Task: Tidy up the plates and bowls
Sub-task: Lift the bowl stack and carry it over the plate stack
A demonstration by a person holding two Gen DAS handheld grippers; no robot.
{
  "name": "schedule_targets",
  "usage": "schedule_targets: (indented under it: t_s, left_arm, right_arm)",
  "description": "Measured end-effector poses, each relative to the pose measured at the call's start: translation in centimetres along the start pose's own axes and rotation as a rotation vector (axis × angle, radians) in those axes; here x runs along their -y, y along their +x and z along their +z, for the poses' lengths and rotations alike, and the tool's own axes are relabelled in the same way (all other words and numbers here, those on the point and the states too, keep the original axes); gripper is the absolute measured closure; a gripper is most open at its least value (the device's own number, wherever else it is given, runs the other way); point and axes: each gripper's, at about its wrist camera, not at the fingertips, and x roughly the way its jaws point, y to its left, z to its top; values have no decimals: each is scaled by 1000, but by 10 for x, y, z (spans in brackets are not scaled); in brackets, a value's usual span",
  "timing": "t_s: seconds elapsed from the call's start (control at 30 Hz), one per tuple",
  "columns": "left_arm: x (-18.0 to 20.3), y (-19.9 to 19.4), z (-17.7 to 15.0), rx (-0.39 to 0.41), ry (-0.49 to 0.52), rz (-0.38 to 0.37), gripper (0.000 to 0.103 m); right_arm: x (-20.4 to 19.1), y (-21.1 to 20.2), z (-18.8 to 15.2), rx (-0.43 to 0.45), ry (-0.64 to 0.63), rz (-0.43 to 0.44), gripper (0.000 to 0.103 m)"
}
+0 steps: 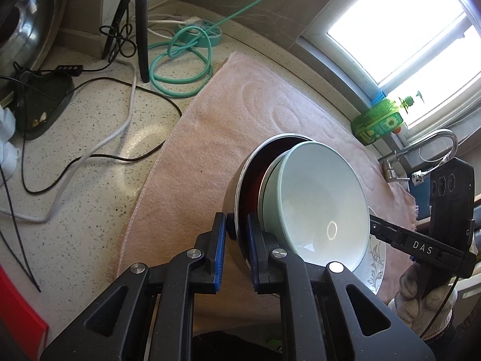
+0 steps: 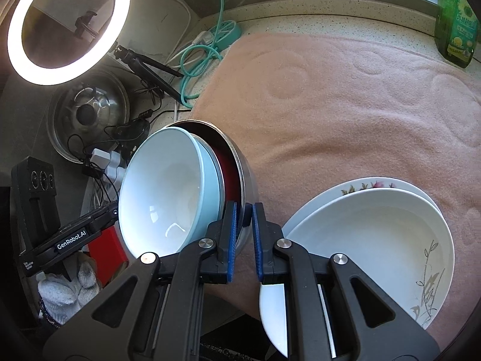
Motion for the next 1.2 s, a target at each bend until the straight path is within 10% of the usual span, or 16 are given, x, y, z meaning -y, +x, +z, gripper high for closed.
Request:
schedule_targets:
  t_s: [1.2]
  left_arm:
    - [142,38,-27,-118,251,-156,91]
  right_arm:
    - [121,-110,-73,92,221,-108,92]
